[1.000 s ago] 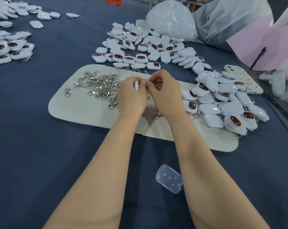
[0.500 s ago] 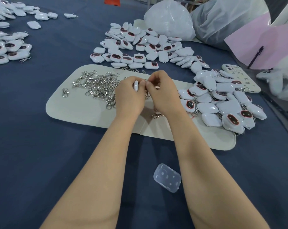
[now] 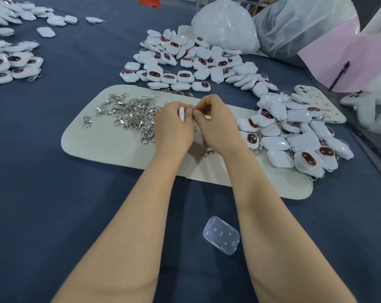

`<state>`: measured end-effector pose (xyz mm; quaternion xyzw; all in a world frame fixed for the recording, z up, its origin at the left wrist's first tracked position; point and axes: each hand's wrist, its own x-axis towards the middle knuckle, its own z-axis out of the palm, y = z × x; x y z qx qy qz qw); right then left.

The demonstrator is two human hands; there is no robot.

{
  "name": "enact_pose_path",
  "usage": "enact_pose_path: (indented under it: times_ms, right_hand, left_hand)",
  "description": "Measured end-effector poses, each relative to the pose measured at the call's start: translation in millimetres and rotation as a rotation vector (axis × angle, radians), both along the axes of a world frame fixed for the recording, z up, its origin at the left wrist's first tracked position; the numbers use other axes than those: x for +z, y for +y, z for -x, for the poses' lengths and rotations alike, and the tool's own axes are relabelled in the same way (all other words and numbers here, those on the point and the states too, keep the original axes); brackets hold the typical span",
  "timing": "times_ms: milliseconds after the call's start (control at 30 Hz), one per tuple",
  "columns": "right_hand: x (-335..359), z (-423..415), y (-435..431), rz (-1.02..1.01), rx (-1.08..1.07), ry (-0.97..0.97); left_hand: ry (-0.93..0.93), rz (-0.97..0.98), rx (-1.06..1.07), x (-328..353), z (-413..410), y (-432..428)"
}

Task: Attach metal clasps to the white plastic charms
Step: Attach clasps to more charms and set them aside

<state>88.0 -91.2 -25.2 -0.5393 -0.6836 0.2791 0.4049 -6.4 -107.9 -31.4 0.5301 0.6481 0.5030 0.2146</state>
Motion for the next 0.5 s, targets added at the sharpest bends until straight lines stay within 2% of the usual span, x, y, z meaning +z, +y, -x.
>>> enact_pose_path:
  times_ms: [167,500]
  right_hand:
    - [-0.6,4.3,-7.1,-0.119,-0.014,-0.039]
    - [-2.6,4.1,-8.0,-0.218,-0.008,-0.053]
  left_hand:
    - [0.002,0.018,-0.007,0.2,1.0,0.3]
    - [-0.163,0.049,-0.108,2.3,6.1,2.4]
